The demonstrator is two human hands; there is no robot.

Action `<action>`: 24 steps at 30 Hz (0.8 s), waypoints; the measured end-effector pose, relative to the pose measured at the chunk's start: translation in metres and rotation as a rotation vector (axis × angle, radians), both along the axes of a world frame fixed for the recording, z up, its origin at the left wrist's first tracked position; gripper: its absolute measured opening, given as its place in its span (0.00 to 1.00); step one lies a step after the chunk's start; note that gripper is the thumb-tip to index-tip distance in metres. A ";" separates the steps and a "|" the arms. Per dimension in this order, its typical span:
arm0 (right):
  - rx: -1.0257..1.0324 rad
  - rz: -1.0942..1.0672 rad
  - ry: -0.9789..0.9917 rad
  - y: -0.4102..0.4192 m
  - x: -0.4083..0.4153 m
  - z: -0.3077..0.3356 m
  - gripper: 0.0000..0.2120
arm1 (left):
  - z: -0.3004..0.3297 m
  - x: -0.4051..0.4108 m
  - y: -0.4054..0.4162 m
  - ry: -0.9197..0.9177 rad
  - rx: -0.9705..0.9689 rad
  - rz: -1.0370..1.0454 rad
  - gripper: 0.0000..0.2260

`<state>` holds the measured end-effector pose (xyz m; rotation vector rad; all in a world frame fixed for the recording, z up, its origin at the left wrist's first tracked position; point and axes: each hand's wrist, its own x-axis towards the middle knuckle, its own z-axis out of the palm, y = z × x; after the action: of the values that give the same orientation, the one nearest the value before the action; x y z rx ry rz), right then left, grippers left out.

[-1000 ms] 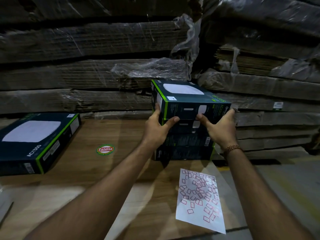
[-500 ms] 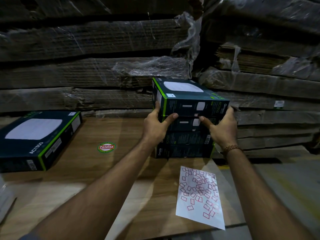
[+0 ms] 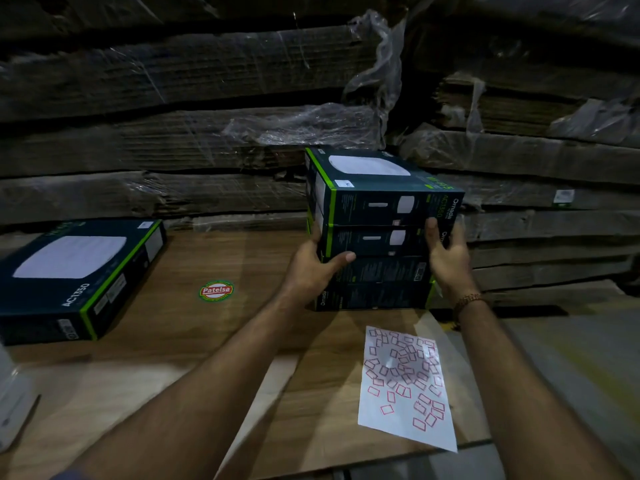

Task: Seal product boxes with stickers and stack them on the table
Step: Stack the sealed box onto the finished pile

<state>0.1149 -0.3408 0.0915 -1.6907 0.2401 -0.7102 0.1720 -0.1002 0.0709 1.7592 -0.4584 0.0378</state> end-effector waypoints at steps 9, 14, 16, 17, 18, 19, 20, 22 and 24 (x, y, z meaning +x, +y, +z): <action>-0.084 -0.001 -0.030 -0.005 0.005 -0.008 0.20 | -0.004 0.002 0.002 -0.001 -0.016 -0.008 0.32; -0.113 -0.030 -0.029 -0.005 0.007 -0.009 0.20 | -0.002 0.000 0.004 0.012 0.001 -0.003 0.31; -0.112 -0.025 -0.018 -0.005 0.007 -0.009 0.21 | 0.001 -0.002 0.004 0.008 0.019 0.004 0.31; -0.109 -0.021 -0.012 -0.005 0.006 -0.008 0.22 | 0.003 -0.003 0.003 0.005 0.024 0.010 0.30; -0.108 -0.012 -0.009 -0.006 0.006 -0.008 0.24 | 0.003 -0.003 0.003 0.003 0.029 0.014 0.29; -0.105 -0.007 -0.006 -0.006 0.006 -0.008 0.26 | 0.003 -0.003 0.003 -0.004 0.040 0.013 0.29; -0.099 -0.002 -0.003 -0.006 0.005 -0.008 0.27 | 0.004 -0.004 0.003 -0.009 0.053 0.014 0.29; -0.067 0.001 0.015 -0.004 0.006 -0.006 0.26 | 0.006 -0.005 0.005 -0.009 0.062 0.008 0.29; -0.006 -0.005 0.013 0.001 0.005 -0.002 0.22 | 0.014 -0.012 0.007 -0.026 0.028 0.000 0.33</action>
<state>0.1203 -0.3398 0.0899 -1.7013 0.2511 -0.7045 0.1604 -0.0936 0.0845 1.7883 -0.4799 0.0548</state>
